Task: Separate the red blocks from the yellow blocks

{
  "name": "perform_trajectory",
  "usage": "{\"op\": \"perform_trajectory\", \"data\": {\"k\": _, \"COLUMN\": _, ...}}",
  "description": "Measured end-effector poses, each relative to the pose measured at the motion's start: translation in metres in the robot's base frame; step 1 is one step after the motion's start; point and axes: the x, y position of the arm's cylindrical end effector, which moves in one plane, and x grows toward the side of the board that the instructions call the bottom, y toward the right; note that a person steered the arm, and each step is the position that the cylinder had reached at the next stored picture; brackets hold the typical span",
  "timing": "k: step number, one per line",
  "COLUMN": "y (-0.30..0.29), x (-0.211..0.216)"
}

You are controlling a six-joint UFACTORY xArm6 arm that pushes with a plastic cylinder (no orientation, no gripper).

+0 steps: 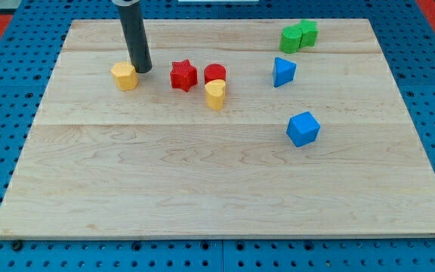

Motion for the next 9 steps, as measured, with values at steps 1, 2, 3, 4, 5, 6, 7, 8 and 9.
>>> {"op": "perform_trajectory", "data": {"k": 1, "y": -0.026, "x": -0.025}}
{"op": "perform_trajectory", "data": {"k": 2, "y": -0.06, "x": -0.024}}
{"op": "perform_trajectory", "data": {"k": 3, "y": -0.111, "x": -0.006}}
{"op": "perform_trajectory", "data": {"k": 4, "y": -0.026, "x": 0.017}}
{"op": "perform_trajectory", "data": {"k": 5, "y": 0.008, "x": 0.024}}
{"op": "perform_trajectory", "data": {"k": 6, "y": 0.051, "x": 0.042}}
{"op": "perform_trajectory", "data": {"k": 7, "y": 0.081, "x": 0.051}}
{"op": "perform_trajectory", "data": {"k": 8, "y": 0.043, "x": 0.057}}
{"op": "perform_trajectory", "data": {"k": 9, "y": 0.083, "x": 0.054}}
